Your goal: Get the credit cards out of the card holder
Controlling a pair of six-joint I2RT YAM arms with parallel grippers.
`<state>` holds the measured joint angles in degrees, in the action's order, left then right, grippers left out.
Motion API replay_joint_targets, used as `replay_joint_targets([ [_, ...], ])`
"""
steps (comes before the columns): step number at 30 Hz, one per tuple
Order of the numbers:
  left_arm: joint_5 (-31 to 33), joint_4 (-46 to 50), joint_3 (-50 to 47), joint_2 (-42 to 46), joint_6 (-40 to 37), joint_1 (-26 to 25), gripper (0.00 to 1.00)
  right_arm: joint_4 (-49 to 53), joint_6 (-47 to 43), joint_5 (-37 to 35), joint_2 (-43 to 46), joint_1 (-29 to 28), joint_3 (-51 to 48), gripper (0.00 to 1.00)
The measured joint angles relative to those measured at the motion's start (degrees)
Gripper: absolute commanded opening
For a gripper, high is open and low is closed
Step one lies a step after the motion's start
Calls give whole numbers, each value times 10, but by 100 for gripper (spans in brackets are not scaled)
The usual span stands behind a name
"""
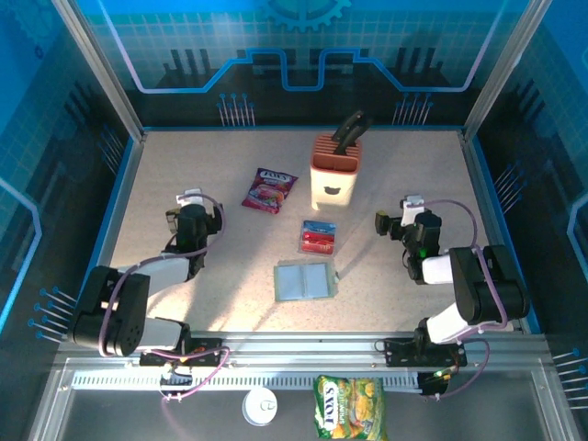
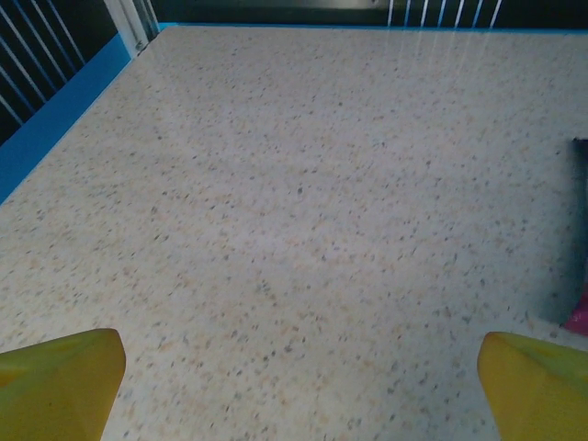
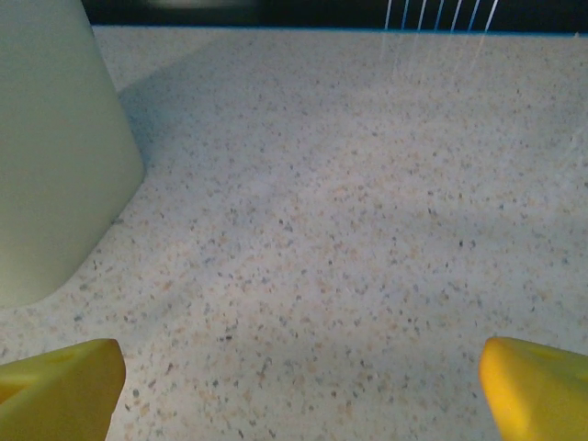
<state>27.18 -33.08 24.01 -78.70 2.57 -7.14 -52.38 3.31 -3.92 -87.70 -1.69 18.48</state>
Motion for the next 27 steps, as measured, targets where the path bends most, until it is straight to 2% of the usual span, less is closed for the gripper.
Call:
replay_joint_targets([
  [7,-58,-85,0,-69,-2,34,99,0,-6,-2,0,-2,15,100],
  [12,-110,-153,-14,-93,-7,44,99,3,-10,-5,0,-3,22,100],
  [15,-133,-162,-19,-97,-12,46,99,4,-10,-6,0,-3,22,100],
  [27,-153,-184,-19,-98,-13,47,99,15,-22,2,0,-6,29,100],
])
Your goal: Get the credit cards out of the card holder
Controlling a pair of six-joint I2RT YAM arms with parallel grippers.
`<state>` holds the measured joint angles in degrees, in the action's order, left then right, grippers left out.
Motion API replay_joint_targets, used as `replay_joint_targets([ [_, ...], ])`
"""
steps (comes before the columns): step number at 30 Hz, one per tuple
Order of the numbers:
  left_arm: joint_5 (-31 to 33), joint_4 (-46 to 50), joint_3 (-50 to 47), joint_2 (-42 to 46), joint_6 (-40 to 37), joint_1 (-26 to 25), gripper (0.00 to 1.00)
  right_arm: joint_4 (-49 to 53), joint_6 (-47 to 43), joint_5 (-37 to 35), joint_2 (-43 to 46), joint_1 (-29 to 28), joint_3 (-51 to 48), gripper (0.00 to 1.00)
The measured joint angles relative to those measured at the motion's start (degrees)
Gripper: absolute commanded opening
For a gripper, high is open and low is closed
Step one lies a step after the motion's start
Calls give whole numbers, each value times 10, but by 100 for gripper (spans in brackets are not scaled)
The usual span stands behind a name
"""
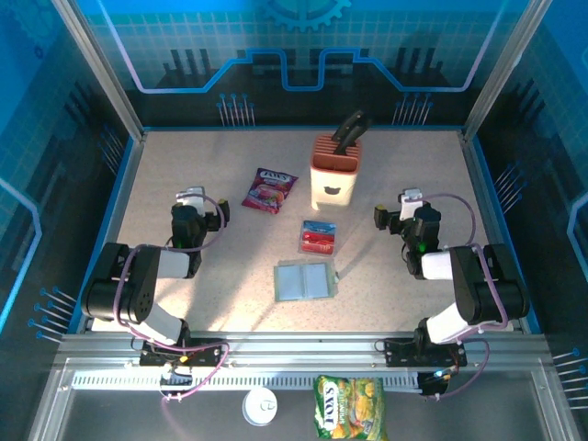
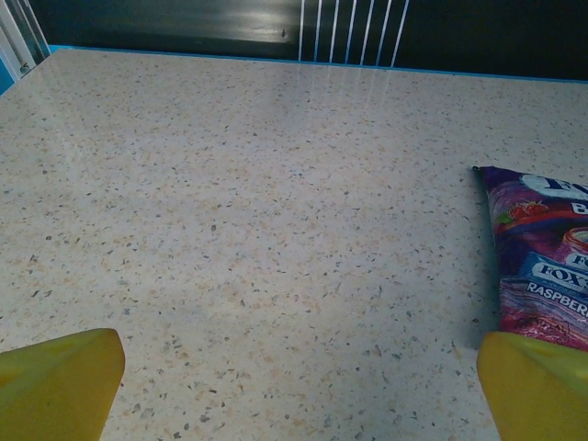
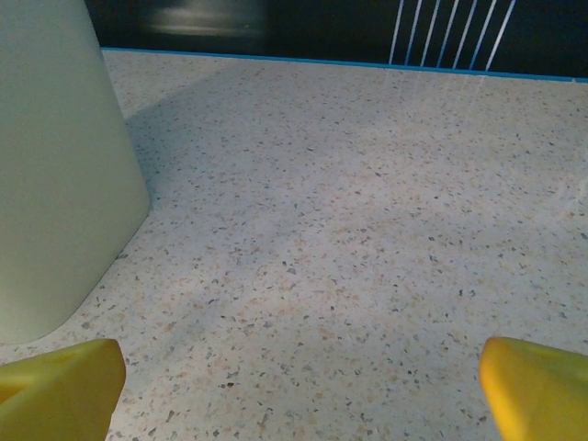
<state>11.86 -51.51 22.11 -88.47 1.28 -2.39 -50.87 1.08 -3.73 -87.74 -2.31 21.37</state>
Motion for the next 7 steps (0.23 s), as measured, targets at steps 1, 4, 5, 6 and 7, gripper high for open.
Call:
replay_joint_targets([
  [1,0,0,0,0,0,0,99,3,-3,2,0,0,2,100],
  [4,0,-1,0,0,0,0,99,5,-8,9,0,-3,5,100],
  [5,0,-2,0,0,0,0,99,7,-9,10,0,-4,6,100],
  [6,-1,-2,0,0,0,0,99,8,-10,12,0,-4,6,100],
  [7,-2,-3,0,0,0,0,99,9,-10,12,0,-4,7,100],
])
